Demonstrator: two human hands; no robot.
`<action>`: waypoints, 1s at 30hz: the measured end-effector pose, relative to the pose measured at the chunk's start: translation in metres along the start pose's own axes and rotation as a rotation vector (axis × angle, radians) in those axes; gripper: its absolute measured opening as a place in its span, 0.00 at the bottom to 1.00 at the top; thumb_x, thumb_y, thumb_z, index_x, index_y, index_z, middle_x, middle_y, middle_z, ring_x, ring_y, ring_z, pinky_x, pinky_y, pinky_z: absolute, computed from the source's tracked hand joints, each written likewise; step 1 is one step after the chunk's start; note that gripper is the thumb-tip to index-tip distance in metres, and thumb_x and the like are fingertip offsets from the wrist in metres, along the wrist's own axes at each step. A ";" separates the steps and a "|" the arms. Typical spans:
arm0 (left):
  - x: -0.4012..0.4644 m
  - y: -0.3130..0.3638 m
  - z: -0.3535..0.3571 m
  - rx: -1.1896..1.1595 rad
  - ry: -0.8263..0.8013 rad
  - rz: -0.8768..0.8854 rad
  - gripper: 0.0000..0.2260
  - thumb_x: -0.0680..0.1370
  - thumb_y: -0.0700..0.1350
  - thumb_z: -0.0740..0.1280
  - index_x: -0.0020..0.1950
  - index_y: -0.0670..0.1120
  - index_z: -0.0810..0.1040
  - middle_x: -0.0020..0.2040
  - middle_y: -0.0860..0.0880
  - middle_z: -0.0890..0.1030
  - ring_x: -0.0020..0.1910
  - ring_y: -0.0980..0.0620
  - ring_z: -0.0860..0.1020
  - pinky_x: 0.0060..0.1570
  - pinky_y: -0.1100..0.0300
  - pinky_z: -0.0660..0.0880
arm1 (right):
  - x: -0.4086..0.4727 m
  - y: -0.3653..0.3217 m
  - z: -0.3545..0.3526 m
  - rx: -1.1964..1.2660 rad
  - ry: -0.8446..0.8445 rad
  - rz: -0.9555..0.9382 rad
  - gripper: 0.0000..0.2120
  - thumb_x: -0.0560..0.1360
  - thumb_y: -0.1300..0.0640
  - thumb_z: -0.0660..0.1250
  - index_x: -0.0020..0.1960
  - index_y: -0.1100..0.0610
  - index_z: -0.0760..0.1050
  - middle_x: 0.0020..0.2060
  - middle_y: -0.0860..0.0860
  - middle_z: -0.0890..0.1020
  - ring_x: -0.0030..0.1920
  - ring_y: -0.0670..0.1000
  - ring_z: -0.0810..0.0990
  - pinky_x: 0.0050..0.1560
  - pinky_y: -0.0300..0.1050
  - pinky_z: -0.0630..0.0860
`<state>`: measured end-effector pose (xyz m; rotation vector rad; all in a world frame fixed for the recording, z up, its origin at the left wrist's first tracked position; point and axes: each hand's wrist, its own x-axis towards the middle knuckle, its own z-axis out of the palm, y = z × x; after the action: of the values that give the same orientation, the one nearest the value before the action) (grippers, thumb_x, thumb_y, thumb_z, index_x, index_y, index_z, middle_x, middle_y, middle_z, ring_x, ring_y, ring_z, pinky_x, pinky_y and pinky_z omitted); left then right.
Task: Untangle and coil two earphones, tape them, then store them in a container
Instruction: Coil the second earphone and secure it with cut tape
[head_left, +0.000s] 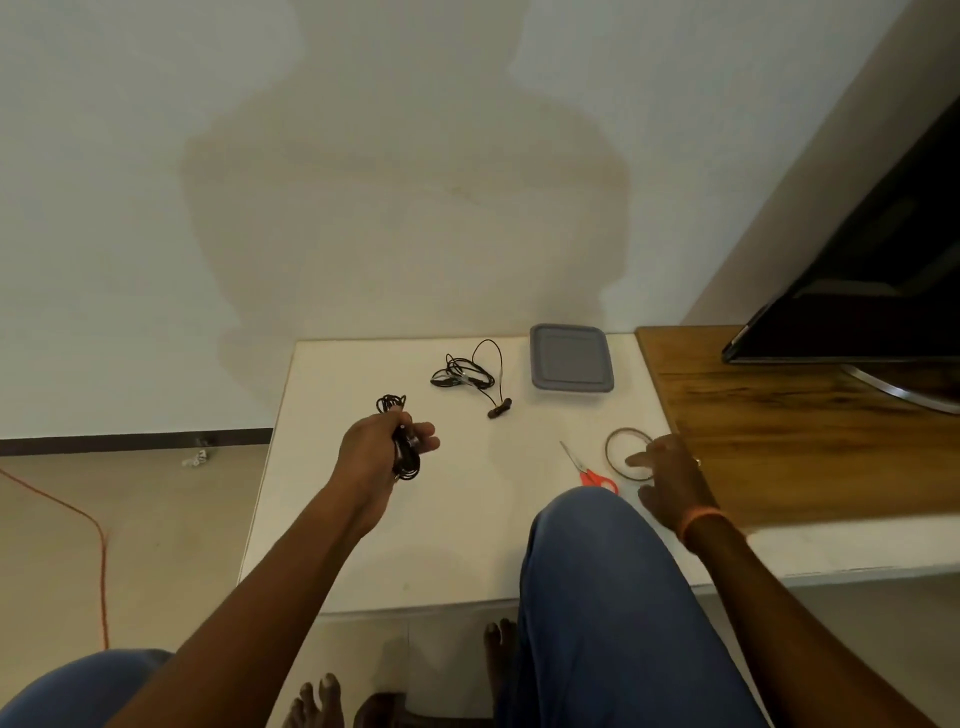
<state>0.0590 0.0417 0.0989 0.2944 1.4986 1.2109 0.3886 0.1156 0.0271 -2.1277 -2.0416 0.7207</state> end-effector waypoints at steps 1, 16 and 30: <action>0.001 -0.002 0.003 0.022 -0.010 -0.013 0.13 0.83 0.41 0.55 0.40 0.44 0.72 0.41 0.44 0.83 0.44 0.43 0.83 0.45 0.55 0.71 | -0.003 0.007 0.008 -0.059 0.015 -0.036 0.17 0.70 0.72 0.71 0.58 0.61 0.80 0.64 0.58 0.74 0.63 0.58 0.75 0.63 0.48 0.74; -0.013 0.001 0.002 0.239 -0.127 0.088 0.15 0.85 0.43 0.54 0.41 0.44 0.74 0.44 0.45 0.84 0.49 0.44 0.82 0.55 0.52 0.71 | 0.017 -0.034 0.002 0.461 0.055 0.071 0.04 0.74 0.61 0.71 0.48 0.60 0.83 0.44 0.54 0.84 0.48 0.55 0.82 0.49 0.44 0.76; -0.023 0.022 -0.013 0.112 0.069 0.397 0.16 0.86 0.50 0.53 0.53 0.44 0.77 0.49 0.55 0.85 0.50 0.57 0.82 0.45 0.61 0.79 | -0.068 -0.239 -0.037 1.436 -0.752 0.197 0.06 0.66 0.57 0.74 0.43 0.56 0.82 0.37 0.50 0.84 0.34 0.47 0.82 0.45 0.47 0.74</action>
<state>0.0464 0.0273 0.1280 0.6552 1.6191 1.4605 0.1859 0.0813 0.1712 -1.1631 -0.7233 2.2797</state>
